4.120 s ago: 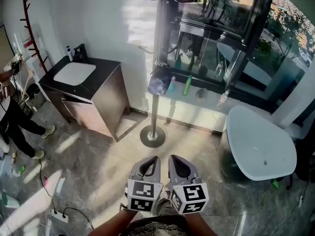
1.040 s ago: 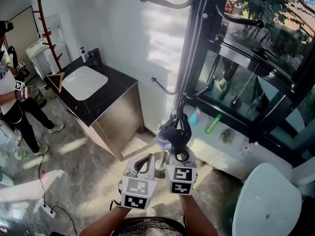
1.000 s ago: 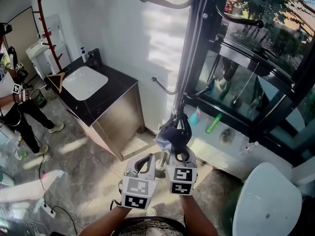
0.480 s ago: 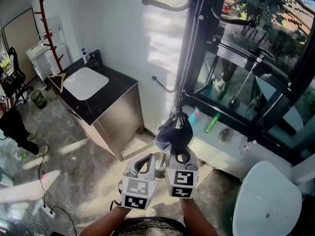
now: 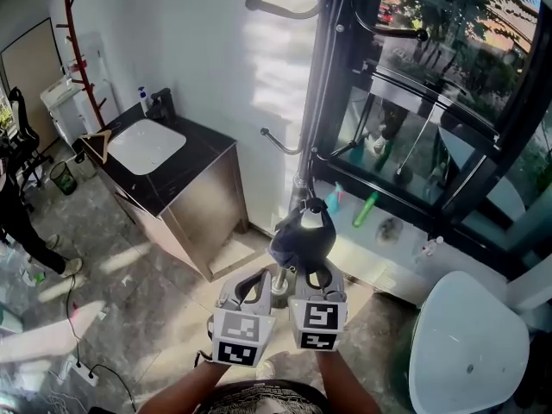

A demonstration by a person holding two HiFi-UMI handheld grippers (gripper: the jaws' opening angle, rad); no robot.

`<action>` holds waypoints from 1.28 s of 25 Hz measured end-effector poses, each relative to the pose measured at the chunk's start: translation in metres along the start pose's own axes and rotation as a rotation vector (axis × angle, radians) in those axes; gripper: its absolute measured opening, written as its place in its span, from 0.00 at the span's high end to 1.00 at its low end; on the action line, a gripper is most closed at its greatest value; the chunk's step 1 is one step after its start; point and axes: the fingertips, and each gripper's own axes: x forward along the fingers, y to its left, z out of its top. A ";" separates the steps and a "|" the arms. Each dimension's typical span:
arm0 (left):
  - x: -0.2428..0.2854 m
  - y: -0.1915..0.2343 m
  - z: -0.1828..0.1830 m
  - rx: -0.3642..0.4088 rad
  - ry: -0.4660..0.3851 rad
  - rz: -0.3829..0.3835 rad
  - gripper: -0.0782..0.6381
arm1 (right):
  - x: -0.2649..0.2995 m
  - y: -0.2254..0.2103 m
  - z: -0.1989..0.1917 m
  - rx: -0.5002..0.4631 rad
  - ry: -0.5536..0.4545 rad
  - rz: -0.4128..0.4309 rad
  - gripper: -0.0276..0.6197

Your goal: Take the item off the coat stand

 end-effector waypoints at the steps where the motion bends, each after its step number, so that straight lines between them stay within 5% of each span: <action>1: -0.002 -0.002 0.000 0.001 -0.001 -0.004 0.89 | -0.004 0.001 0.000 -0.002 -0.001 -0.002 0.92; 32: -0.069 -0.051 -0.018 0.014 -0.034 -0.063 0.89 | -0.136 0.014 -0.005 0.031 -0.007 -0.082 0.92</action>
